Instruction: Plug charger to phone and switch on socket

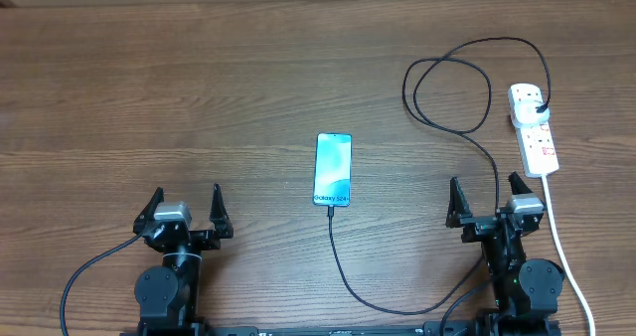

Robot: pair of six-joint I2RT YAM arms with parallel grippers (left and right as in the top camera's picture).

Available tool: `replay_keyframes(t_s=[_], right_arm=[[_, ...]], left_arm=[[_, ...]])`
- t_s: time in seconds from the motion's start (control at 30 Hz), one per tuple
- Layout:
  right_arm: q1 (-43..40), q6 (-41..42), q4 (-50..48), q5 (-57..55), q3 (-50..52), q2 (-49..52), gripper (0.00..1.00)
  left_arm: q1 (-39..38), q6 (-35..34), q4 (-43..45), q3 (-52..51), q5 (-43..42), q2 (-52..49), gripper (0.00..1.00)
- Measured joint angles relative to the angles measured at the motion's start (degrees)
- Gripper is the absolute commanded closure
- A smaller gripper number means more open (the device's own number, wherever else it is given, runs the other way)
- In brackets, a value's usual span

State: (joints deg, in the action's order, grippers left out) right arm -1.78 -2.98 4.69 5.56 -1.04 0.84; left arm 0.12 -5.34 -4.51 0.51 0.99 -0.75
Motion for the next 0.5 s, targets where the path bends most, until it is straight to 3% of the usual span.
replay_keyframes(t_s=[0.5], right_arm=[[0.0, 0.0, 0.0, 0.0, 0.0, 0.0, 0.0]], left_arm=[[0.0, 0.0, 0.0, 0.0, 0.0, 0.0, 0.01]])
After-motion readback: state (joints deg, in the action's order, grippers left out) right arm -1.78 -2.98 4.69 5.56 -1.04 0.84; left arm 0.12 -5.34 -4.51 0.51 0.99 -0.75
